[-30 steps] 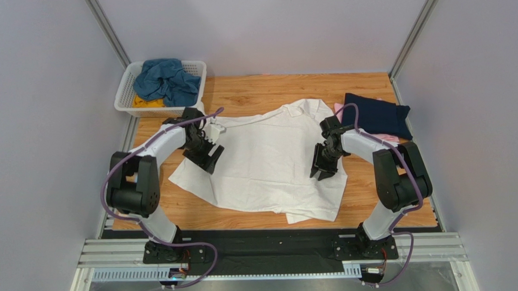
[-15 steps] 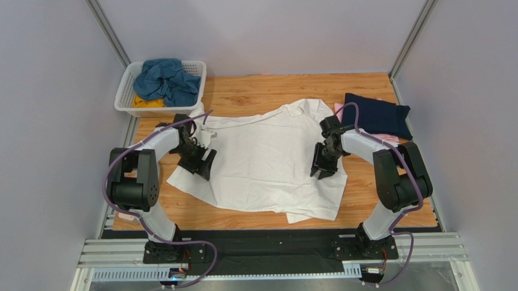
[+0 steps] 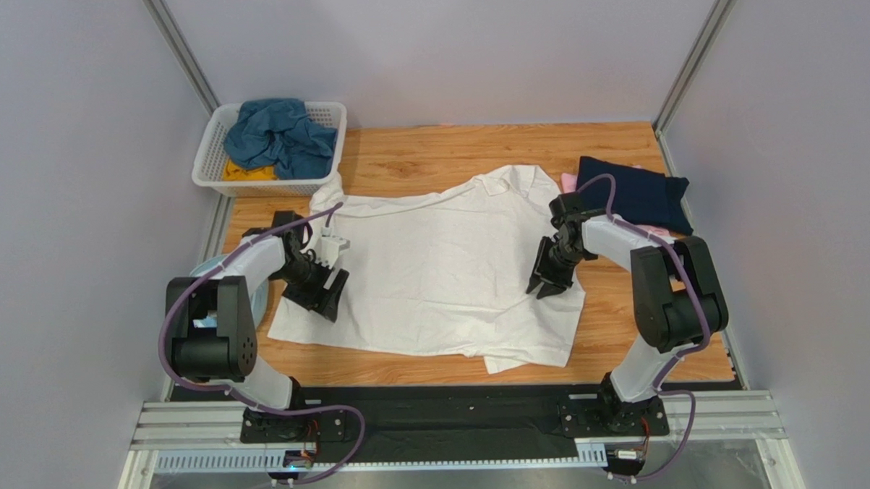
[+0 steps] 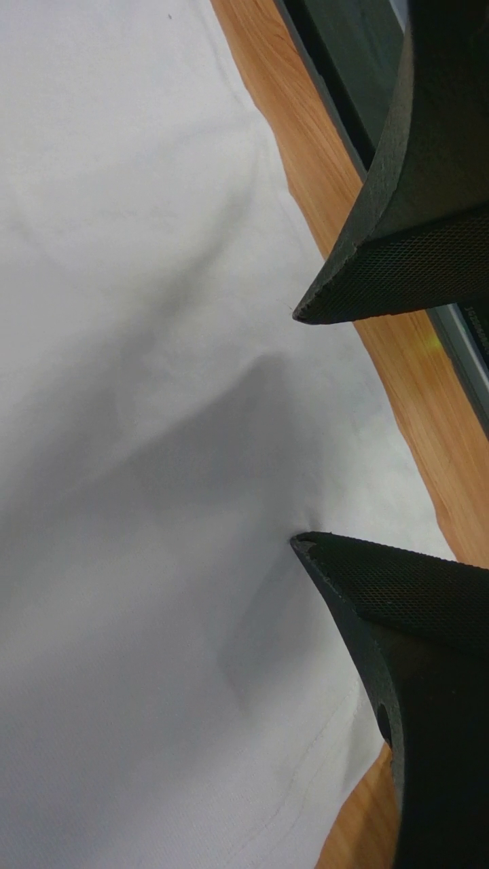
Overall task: Fold and stack the t-shirts
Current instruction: Flatten out the tshirt
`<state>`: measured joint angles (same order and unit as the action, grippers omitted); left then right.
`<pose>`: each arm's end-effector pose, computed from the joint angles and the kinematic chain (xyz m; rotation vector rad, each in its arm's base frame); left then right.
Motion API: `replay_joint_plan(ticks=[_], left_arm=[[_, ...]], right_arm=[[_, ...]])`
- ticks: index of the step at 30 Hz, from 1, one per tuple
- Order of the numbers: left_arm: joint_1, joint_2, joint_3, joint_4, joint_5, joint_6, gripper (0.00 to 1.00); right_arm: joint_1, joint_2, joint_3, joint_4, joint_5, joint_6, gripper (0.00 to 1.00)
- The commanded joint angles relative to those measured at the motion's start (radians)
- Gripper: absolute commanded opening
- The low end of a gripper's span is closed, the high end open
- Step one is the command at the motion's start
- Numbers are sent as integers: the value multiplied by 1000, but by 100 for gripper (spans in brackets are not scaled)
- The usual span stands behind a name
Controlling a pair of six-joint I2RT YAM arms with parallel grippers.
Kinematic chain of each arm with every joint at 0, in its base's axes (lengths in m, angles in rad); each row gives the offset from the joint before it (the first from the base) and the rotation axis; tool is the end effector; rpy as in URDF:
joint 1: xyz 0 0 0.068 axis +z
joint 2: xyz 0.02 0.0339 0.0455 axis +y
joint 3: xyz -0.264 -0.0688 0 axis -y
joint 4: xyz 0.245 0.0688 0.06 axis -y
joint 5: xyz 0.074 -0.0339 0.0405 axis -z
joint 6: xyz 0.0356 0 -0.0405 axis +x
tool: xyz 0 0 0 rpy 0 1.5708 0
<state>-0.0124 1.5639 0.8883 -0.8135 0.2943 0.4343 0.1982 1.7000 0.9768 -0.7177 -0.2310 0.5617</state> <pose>0.2556 -0.0135 0.1634 0.6762 2.8957 -0.4055 0.2842 0.0654 0.1504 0.5339 3.0339 0.4062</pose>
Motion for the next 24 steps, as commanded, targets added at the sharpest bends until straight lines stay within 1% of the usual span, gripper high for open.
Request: replay_joint_plan(ticks=[1, 4, 8, 11, 12, 14, 15, 16, 17, 19, 20, 22, 23, 24], left_arm=[[5, -36, -61, -78, -61, 76, 80], [5, -59, -89, -85, -107, 103, 80], [5, -126, -104, -110, -119, 107, 79], [5, -191, -36, -180, -93, 98, 79], [5, -205, 33, -196, -71, 92, 79], [2, -208, 125, -246, -43, 67, 79], [-4, -197, 223, -259, -14, 57, 79], [-12, -182, 271, -268, -1, 31, 79], [-21, -135, 356, -268, 8, 17, 79], [-67, -73, 425, -245, 17, -14, 79], [-84, -4, 452, -233, 16, -40, 78], [-115, 65, 517, -196, 14, -63, 77], [-119, 132, 537, -190, 17, -81, 77], [-123, 166, 579, -185, 26, -92, 76]], right_arm=[[-17, -3, -43, 52, 93, -5, 34], [-20, -29, -53, 34, 98, -6, 34], [-19, -86, -59, -23, 87, -5, 33], [-20, -184, -32, -83, 88, 3, 33], [-19, -206, -14, -95, 93, 6, 33], [-19, -241, 78, -123, 91, 26, 33], [-19, -241, 121, -123, 84, 35, 33], [-19, -220, 158, -115, 61, 41, 34], [-17, -200, 228, -82, 50, 49, 34], [-16, -125, 302, -51, 21, 44, 34], [-16, -26, 391, -43, 19, 41, 33], [-16, 71, 478, -51, 22, 17, 31], [-17, 161, 518, -67, 33, 12, 31], [-16, 194, 581, -69, 39, 7, 30]])
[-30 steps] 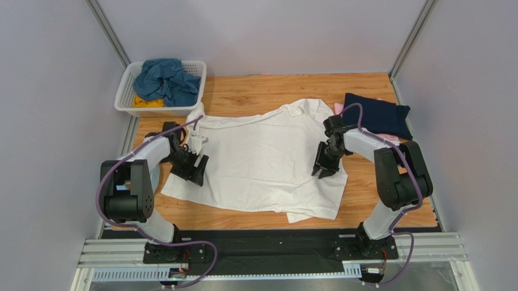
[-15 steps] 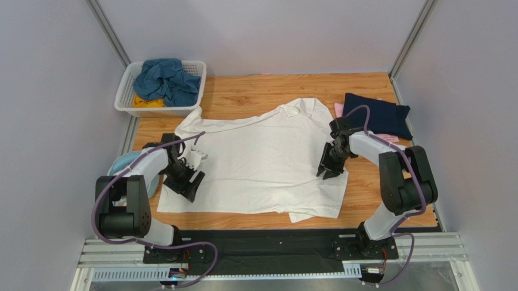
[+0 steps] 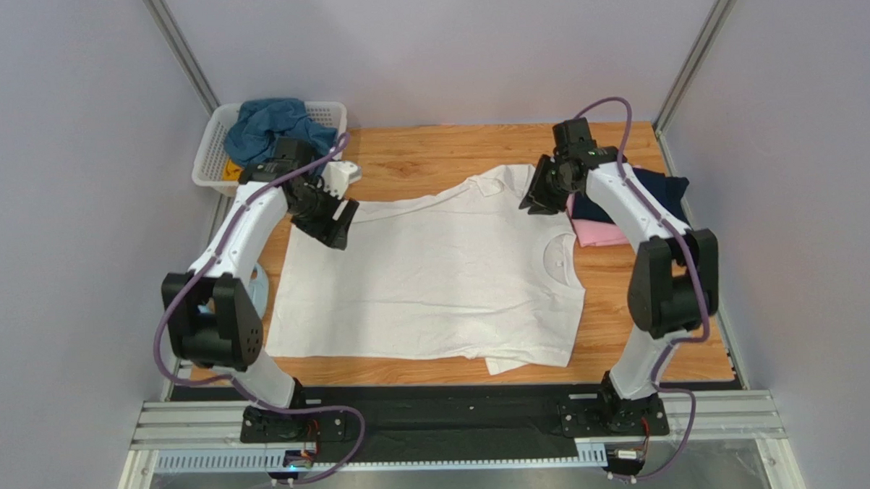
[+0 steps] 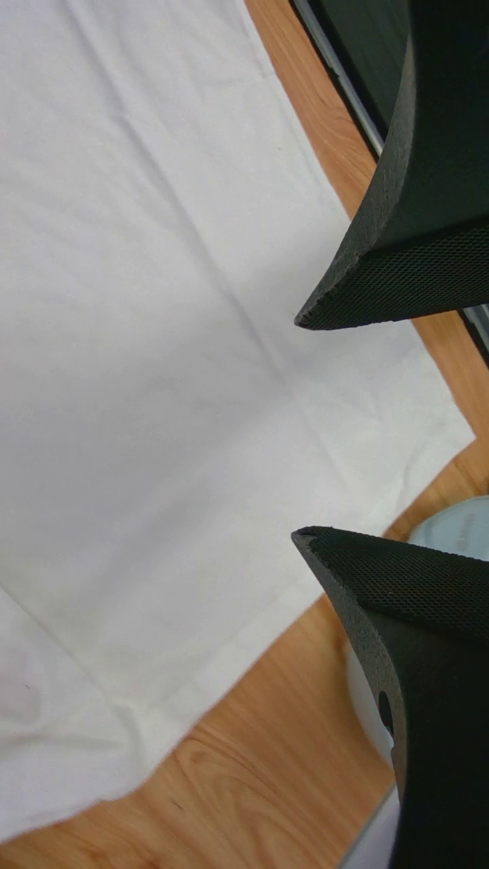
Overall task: Fold and stack the t-shirts
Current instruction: Flatten out the tshirt
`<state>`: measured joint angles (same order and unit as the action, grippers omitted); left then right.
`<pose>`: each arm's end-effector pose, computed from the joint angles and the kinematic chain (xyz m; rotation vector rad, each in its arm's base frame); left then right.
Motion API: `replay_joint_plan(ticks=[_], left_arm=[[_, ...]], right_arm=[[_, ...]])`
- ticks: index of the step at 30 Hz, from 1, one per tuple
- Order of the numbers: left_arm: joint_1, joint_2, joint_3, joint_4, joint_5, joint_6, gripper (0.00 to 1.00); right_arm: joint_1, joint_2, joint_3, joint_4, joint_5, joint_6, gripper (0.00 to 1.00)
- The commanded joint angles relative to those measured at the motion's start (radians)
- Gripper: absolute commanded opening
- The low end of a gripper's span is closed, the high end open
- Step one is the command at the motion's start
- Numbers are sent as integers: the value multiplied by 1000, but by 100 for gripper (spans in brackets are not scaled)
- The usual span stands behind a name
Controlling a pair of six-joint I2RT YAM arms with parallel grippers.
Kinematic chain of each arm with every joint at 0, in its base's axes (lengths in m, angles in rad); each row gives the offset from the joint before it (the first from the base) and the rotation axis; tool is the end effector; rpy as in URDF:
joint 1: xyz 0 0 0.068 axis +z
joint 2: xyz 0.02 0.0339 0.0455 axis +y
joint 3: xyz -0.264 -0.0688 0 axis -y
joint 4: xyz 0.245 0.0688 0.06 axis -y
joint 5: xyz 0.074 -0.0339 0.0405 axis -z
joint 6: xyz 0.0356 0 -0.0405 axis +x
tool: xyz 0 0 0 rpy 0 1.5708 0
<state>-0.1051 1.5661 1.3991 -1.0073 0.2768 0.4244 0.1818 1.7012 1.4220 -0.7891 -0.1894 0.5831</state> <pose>0.3094 -0.0424 0.2961 0.7777 2.5805 -0.2844 0.3517 0.0715 0.2699 0.4740 2.6610 0.4969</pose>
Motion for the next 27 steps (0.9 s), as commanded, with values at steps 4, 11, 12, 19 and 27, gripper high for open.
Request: replay_joint_plan(ticks=[4, 11, 12, 19, 27], left_arm=[[-31, 291, 132, 15, 58, -113, 73], [-31, 313, 110, 39, 41, -113, 73], [-31, 311, 103, 42, 33, -108, 73], [-36, 253, -11, 84, -17, -75, 73], [-42, 203, -115, 156, -62, -61, 73]], right_arm=[[-1, 310, 218, 1, 22, -11, 29], [-1, 390, 232, 4, 15, -2, 28], [2, 388, 220, 7, 15, -3, 28], [2, 302, 13, 43, 74, -16, 27], [-10, 261, -130, 80, 91, -28, 27]])
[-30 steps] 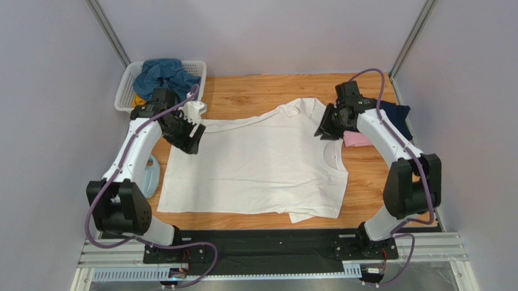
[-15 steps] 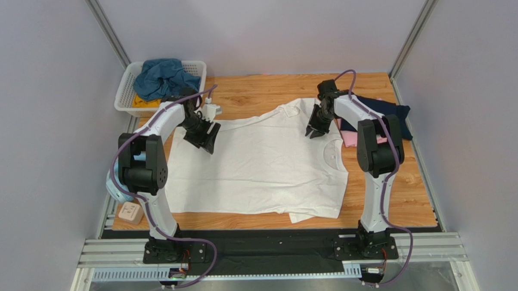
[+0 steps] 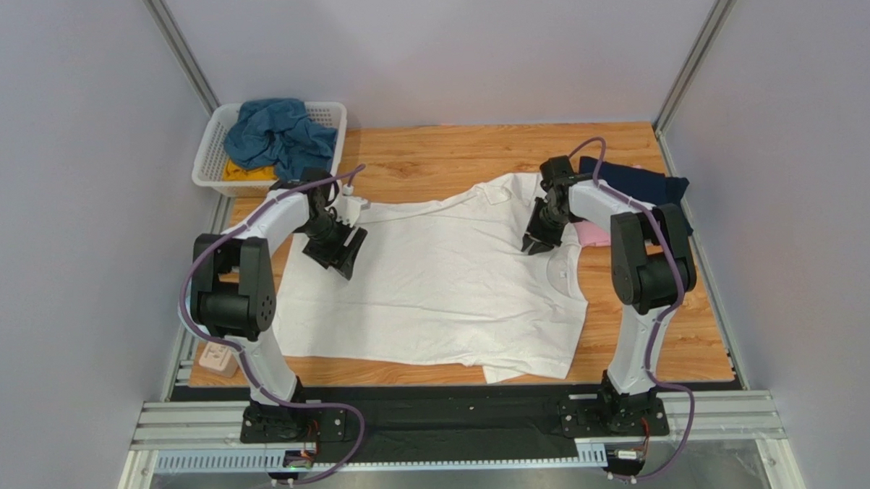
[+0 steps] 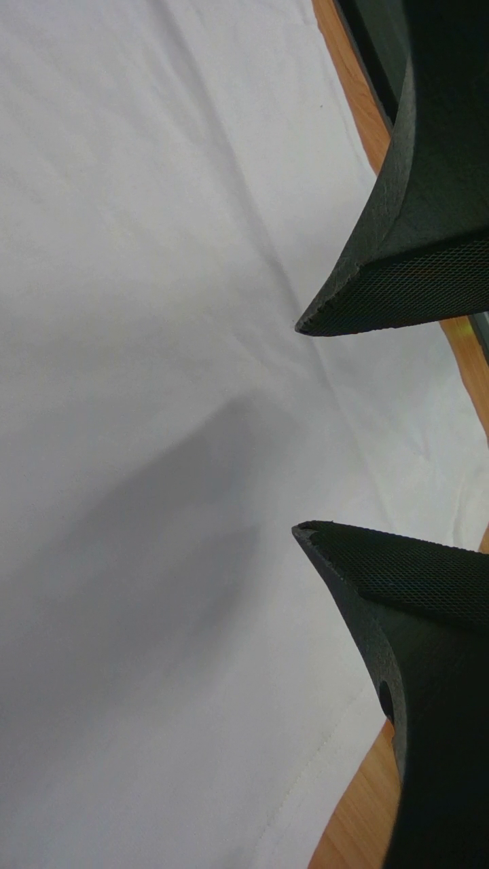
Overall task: Fold and stack the t-shirts
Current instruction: Flatten out the tshirt
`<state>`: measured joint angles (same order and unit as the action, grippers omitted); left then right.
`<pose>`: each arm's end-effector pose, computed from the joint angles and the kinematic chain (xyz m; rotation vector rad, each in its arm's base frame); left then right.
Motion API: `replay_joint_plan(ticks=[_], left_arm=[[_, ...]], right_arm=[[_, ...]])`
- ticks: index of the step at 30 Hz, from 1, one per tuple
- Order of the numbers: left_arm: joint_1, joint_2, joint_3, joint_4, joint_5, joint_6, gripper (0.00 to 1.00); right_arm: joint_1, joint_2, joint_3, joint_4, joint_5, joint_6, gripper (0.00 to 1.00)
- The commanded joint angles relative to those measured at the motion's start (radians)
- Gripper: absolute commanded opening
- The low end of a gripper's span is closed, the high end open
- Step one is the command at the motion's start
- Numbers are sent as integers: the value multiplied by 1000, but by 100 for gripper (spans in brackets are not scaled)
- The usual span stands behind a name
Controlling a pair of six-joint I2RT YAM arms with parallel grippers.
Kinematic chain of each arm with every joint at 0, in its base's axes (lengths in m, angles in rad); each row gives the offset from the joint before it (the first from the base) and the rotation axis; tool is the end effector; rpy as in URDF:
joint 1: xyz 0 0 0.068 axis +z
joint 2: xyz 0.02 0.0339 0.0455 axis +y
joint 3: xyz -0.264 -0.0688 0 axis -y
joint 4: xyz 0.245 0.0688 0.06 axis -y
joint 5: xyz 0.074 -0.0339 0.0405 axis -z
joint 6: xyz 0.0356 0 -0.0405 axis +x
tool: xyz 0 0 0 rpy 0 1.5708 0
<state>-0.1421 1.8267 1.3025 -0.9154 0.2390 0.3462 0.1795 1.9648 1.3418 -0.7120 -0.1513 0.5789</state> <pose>0.3385 -0.0569 0.1906 0.7404 2.8751 -0.3347 0.3738 0.0733 0.1569 0.5611 2.9061 0.3382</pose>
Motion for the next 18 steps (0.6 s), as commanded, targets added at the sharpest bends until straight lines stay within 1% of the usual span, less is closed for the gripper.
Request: replay_joint_plan(ticks=[1, 6, 11, 18], left_arm=[[-5, -49, -23, 70, -27, 17, 73], [-28, -33, -74, 90, -50, 16, 72], [-73, -67, -146, 96, -60, 27, 72], [-103, -130, -252, 95, -52, 36, 71]], right_arm=[[-11, -1, -52, 3, 53, -25, 27], [-20, -4, -61, 0, 52, -33, 26], [-32, -27, -85, -1, 56, -33, 25], [-37, -93, -144, -18, 64, -34, 24]])
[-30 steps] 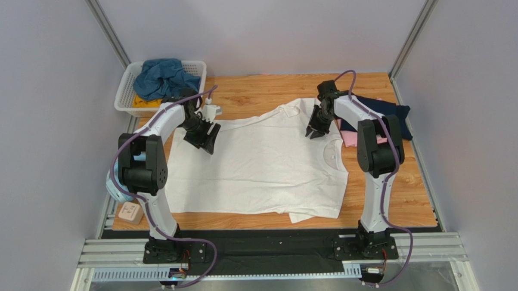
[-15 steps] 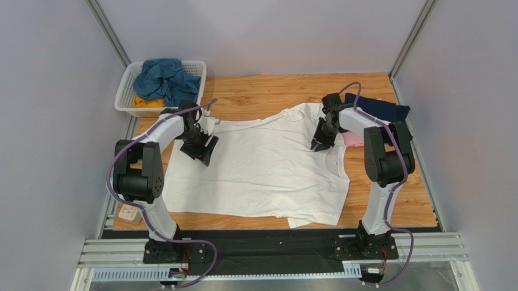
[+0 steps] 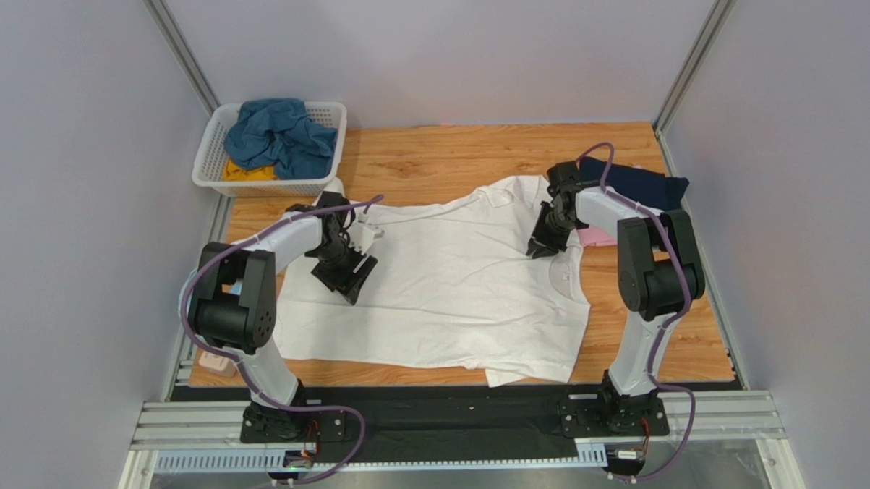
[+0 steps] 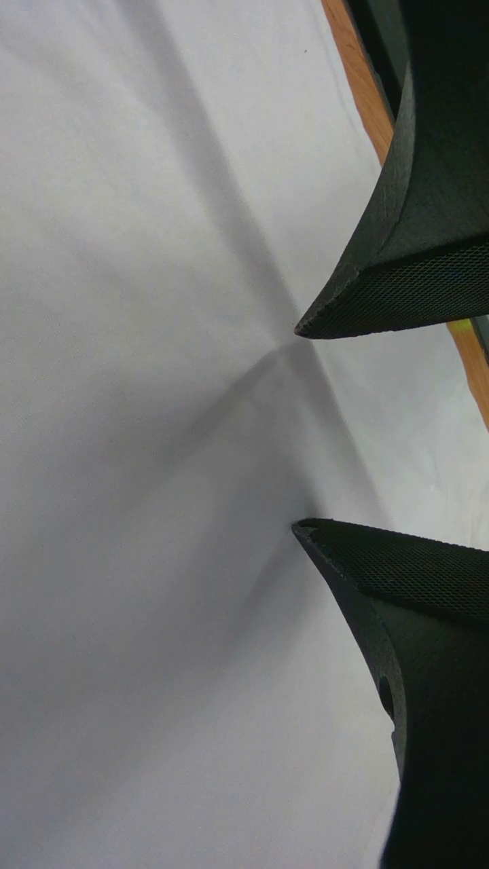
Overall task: Fold and stack the t-shirts
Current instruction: Flatten out the tshirt
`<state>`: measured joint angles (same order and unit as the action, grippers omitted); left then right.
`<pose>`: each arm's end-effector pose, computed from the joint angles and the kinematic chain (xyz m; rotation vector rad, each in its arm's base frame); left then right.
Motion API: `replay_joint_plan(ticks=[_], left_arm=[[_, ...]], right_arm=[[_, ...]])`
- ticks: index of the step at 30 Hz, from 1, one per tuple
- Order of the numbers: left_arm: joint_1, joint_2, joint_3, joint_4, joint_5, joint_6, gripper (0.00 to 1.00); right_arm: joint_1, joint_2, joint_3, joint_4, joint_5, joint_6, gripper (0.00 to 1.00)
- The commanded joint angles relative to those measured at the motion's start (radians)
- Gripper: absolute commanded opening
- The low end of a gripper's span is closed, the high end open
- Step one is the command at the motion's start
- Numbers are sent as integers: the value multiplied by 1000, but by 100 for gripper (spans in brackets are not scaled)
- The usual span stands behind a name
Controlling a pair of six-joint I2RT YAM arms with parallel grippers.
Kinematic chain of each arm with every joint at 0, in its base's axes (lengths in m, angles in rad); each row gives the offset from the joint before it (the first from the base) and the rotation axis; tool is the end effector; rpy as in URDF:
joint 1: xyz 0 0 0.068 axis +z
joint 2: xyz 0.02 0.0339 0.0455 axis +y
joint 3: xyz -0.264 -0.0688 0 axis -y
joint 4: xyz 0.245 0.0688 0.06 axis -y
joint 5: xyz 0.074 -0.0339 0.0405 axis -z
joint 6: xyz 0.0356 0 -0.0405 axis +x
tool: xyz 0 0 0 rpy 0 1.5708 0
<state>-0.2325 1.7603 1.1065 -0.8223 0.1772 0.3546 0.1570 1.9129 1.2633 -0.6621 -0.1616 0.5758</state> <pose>0.3012 -0.0778 0.1628 0.8876 2.8924 -0.2595 0.3625 0.0632 0.1563 0.5801 2.8785 0.3590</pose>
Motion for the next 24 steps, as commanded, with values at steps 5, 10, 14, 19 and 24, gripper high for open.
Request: replay_joint_plan(ticks=[5, 10, 14, 19, 24], left_arm=[[-24, -133, -129, -14, 28, 29, 71], [-33, -217, -177, -54, 68, 26, 71], [-44, -269, -186, -67, 39, 34, 70], [-44, -234, -4, -92, -5, 30, 70], [-37, -28, 300, -89, -94, 20, 68]], right_arm=[[-14, -95, -102, -88, 83, -37, 23], [-14, -155, -151, -91, 89, -42, 22], [-14, -158, -136, -93, 83, -40, 22], [-13, -59, 60, -119, 25, -24, 28], [-11, 84, 352, -217, -38, -51, 38]])
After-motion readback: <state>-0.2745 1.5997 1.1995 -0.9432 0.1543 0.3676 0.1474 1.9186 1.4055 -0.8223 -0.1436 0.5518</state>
